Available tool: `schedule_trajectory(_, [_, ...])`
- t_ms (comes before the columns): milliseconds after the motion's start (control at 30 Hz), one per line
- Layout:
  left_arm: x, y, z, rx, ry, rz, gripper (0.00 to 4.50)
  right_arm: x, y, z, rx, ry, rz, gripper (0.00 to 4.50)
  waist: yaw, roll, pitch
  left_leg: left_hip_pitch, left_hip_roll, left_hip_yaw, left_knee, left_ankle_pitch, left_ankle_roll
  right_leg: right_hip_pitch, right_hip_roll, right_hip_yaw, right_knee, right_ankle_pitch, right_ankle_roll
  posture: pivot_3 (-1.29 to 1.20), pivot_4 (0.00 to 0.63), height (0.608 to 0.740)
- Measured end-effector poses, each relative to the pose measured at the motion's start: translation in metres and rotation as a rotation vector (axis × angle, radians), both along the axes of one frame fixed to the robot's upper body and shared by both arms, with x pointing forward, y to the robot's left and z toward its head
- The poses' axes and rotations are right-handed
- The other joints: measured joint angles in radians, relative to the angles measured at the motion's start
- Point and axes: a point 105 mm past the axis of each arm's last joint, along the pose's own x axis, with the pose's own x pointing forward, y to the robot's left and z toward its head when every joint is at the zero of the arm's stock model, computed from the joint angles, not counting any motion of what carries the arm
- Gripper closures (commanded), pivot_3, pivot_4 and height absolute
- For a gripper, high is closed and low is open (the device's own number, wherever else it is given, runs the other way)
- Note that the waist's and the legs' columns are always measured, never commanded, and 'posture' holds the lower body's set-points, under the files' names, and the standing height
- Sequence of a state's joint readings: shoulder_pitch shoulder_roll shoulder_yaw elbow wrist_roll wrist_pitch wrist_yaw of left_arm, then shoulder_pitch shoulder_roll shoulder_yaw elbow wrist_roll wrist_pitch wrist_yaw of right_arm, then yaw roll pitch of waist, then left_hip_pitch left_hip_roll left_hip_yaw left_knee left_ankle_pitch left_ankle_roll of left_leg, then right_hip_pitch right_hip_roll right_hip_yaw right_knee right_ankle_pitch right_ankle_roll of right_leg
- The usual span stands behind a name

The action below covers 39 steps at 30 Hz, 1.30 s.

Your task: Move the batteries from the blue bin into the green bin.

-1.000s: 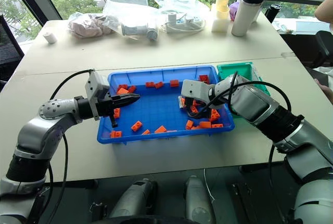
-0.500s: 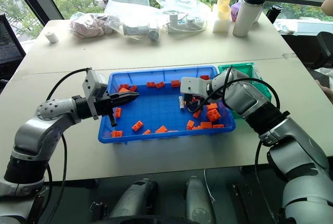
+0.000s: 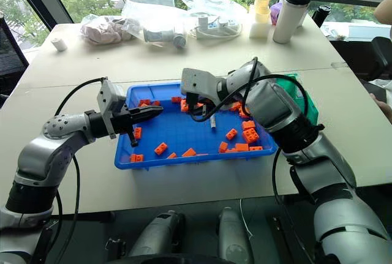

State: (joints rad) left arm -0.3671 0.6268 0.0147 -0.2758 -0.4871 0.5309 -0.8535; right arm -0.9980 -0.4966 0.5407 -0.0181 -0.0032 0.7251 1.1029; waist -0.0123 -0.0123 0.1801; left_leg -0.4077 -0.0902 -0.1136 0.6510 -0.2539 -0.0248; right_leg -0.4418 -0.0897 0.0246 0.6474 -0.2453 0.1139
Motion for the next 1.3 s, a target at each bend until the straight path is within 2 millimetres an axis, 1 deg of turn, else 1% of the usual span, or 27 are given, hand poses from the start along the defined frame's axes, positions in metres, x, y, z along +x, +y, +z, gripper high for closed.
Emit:
schedule_trajectory(33, [0.0, 0.0, 0.0, 0.0, -0.001, 0.002, 4.5, 0.0, 0.007, -0.006, -0.002, 0.002, 0.004, 2.01, 0.0, 0.0, 0.0, 0.0, 0.0, 0.0, 0.0, 0.0, 0.0, 0.0, 0.0, 0.0, 0.0, 0.0, 0.0, 0.0, 0.15, 0.74])
schedule_trajectory(67, [0.0, 0.0, 0.0, 0.0, -0.002, 0.004, 4.5, 0.0, 0.013, -0.014, -0.009, 0.009, 0.009, 1.46, 0.001, 0.0, 0.0, 0.0, 0.0, 0.0, 0.0, 0.0, 0.0, 0.0, 0.0, 0.0, 0.0, 0.0, 0.0, 0.0, 0.15, 0.74])
schedule_trajectory(100, [0.001, 0.0, 0.0, -0.001, -0.002, 0.006, 4.5, -0.001, 0.016, -0.019, -0.014, 0.018, 0.012, 0.98, 0.001, 0.0, 0.0, 0.0, 0.0, 0.0, 0.0, 0.0, 0.0, 0.0, 0.0, 0.0, 0.0, 0.0, 0.0, 0.0, 0.15, 0.74])
schedule_trajectory(167, [0.001, 0.001, 0.0, -0.002, -0.003, 0.011, 4.5, 0.002, 0.014, -0.023, -0.024, 0.022, -0.002, 0.04, 0.001, 0.0, 0.0, 0.0, 0.0, 0.0, 0.0, 0.0, 0.0, 0.0, 0.0, 0.0, 0.0, 0.0, 0.0, 0.0, 0.15, 0.74])
schedule_trajectory(267, [0.0, 0.002, 0.0, -0.003, -0.001, 0.016, 4.5, 0.008, 0.005, -0.02, -0.033, 0.002, -0.04, 0.04, -0.002, 0.0, 0.0, 0.0, 0.0, 0.0, 0.0, 0.0, 0.0, -0.001, 0.0, 0.0, 0.001, 0.0, 0.0, 0.0, 0.15, 0.74])
schedule_trajectory(333, [0.0, 0.002, -0.001, -0.004, 0.001, 0.017, 4.5, 0.014, -0.009, -0.018, -0.054, -0.017, -0.088, 0.04, -0.001, 0.0, 0.0, 0.0, 0.0, 0.0, 0.0, 0.0, 0.0, -0.001, 0.0, 0.0, 0.001, 0.0, 0.0, 0.0, 0.15, 0.74])
schedule_trajectory(367, [0.0, 0.003, -0.001, -0.004, 0.001, 0.02, 4.5, 0.018, -0.024, -0.016, -0.074, -0.018, -0.138, 0.04, 0.001, 0.0, 0.0, 0.0, 0.0, 0.0, 0.0, 0.0, 0.0, -0.001, 0.0, 0.0, 0.0, 0.0, 0.0, 0.0, 0.15, 0.74])
schedule_trajectory(400, [0.0, 0.003, -0.001, -0.004, 0.001, 0.023, 4.5, 0.021, -0.032, -0.015, -0.081, -0.014, -0.172, 0.04, 0.001, 0.0, 0.0, 0.0, -0.001, 0.0, 0.0, 0.0, 0.0, 0.0, 0.0, 0.0, 0.0, 0.0, 0.0, 0.0, 0.15, 0.74])
schedule_trajectory(500, [0.0, 0.003, -0.002, -0.007, 0.002, 0.028, 4.5, 0.023, -0.073, -0.017, -0.106, 0.048, -0.37, 0.04, 0.001, 0.0, 0.0, 0.0, -0.001, 0.0, 0.0, 0.0, 0.0, 0.0, 0.0, 0.0, 0.0, 0.0, 0.0, 0.0, 0.15, 0.74])
schedule_trajectory(533, [0.0, 0.002, -0.002, -0.008, 0.001, 0.027, 4.5, 0.022, -0.078, -0.019, -0.1, 0.069, -0.408, 0.04, -0.001, 0.0, 0.0, 0.0, 0.0, 0.0, -0.001, 0.0, 0.0, -0.001, 0.0, 0.0, 0.0, 0.0, 0.0, 0.0, 0.15, 0.74])
schedule_trajectory(600, [0.0, 0.0, -0.001, -0.014, -0.003, 0.02, 4.5, 0.019, -0.081, -0.026, -0.082, 0.119, -0.478, 0.04, -0.009, 0.0, 0.0, 0.0, 0.001, 0.001, -0.002, 0.0, 0.0, -0.001, 0.0, 0.001, 0.001, 0.0, 0.0, 0.0, 0.15, 0.74])
schedule_trajectory(633, [0.0, -0.002, 0.0, -0.016, -0.006, 0.013, 4.5, 0.017, -0.079, -0.031, -0.065, 0.155, -0.521, 0.04, -0.011, 0.0, 0.0, 0.0, 0.001, 0.001, -0.002, 0.0, 0.0, -0.002, 0.0, 0.001, 0.001, 0.0, -0.001, 0.0, 0.15, 0.74])
schedule_trajectory(733, [0.001, -0.004, 0.002, -0.023, -0.015, 0.003, 4.5, 0.015, -0.071, -0.037, -0.025, 0.21, -0.595, 0.04, -0.007, 0.0, 0.0, 0.0, 0.001, 0.0, -0.002, 0.0, -0.001, -0.002, 0.0, 0.001, 0.001, 0.0, -0.001, 0.0, 0.15, 0.74])
schedule_trajectory(867, [0.001, -0.004, 0.001, -0.017, -0.012, 0.001, 4.5, 0.02, -0.061, -0.034, 0.093, 0.312, -0.742, 0.04, -0.001, 0.0, 0.0, 0.0, 0.0, 0.0, -0.001, 0.001, -0.001, -0.002, 0.0, 0.001, 0.001, 0.0, -0.001, 0.0, 0.15, 0.74])
schedule_trajectory(900, [0.001, -0.004, 0.001, -0.016, -0.012, 0.0, 4.5, 0.022, -0.061, -0.033, 0.118, 0.342, -0.786, 0.04, 0.001, 0.0, 0.0, 0.0, 0.0, 0.0, -0.001, 0.001, -0.001, -0.001, 0.0, 0.0, 0.001, 0.0, -0.001, 0.0, 0.15, 0.74])
schedule_trajectory(1033, [0.002, -0.003, 0.0, -0.013, -0.014, 0.003, 4.5, 0.026, -0.07, -0.031, 0.122, 0.349, -0.881, 0.04, 0.001, 0.0, 0.0, 0.0, 0.0, 0.0, -0.001, 0.001, -0.001, -0.001, 0.0, 0.0, 0.001, 0.0, -0.001, 0.0, 0.15, 0.74])
schedule_trajectory(1200, [0.002, -0.004, 0.0, -0.012, -0.017, 0.005, 4.5, 0.024, -0.069, -0.036, 0.102, 0.356, -0.895, 0.04, -0.007, 0.0, 0.0, 0.0, 0.0, 0.0, -0.002, 0.001, -0.001, -0.002, 0.0, 0.0, 0.002, 0.0, -0.001, 0.0, 0.15, 0.74])
schedule_trajectory(1300, [0.002, -0.004, 0.0, -0.014, -0.018, 0.005, 4.5, 0.02, -0.061, -0.047, 0.082, 0.373, -0.885, 0.04, -0.008, 0.0, 0.0, 0.0, 0.001, 0.0, -0.002, 0.001, -0.001, -0.002, 0.001, 0.0, 0.002, 0.0, -0.001, 0.0, 0.15, 0.74])
